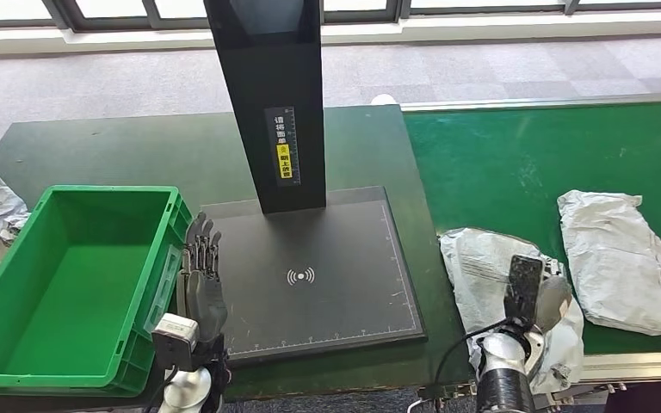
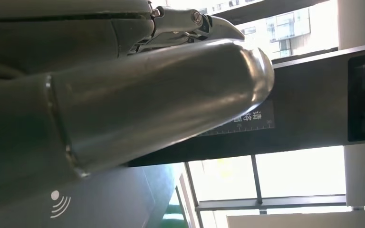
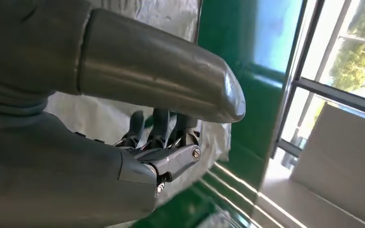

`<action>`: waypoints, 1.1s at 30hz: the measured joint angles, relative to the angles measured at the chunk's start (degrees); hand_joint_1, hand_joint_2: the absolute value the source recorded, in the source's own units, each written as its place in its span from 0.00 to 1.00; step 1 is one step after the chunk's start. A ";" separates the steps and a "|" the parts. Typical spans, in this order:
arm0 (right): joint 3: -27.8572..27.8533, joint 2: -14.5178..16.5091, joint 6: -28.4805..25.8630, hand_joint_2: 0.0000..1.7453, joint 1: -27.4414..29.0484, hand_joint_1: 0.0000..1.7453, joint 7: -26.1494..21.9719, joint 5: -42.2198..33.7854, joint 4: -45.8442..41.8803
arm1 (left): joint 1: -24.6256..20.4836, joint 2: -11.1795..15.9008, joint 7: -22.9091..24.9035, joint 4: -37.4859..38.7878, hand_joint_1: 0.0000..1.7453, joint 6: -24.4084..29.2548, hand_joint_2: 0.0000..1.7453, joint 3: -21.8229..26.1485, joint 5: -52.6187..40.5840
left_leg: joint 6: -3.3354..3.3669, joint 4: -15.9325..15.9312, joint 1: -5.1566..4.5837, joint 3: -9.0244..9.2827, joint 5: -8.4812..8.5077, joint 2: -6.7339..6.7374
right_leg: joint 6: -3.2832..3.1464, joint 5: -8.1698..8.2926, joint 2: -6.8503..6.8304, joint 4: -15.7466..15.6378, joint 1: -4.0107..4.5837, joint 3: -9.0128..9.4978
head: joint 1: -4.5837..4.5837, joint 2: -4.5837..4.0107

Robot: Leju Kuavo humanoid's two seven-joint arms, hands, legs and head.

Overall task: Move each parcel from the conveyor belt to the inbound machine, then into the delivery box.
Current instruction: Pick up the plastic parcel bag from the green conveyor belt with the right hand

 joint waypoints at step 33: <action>-7.07 -2.78 -0.11 1.00 -4.71 0.00 37.93 47.76 15.31 | 0.08 -0.02 0.00 -0.49 0.00 -1.56 0.00 0.13 -0.84 | 0.03 0.00 0.00 -0.08 0.02 -0.13 | 0.01 0.00 -0.11 -0.01 0.00 0.00 | 0.00 0.00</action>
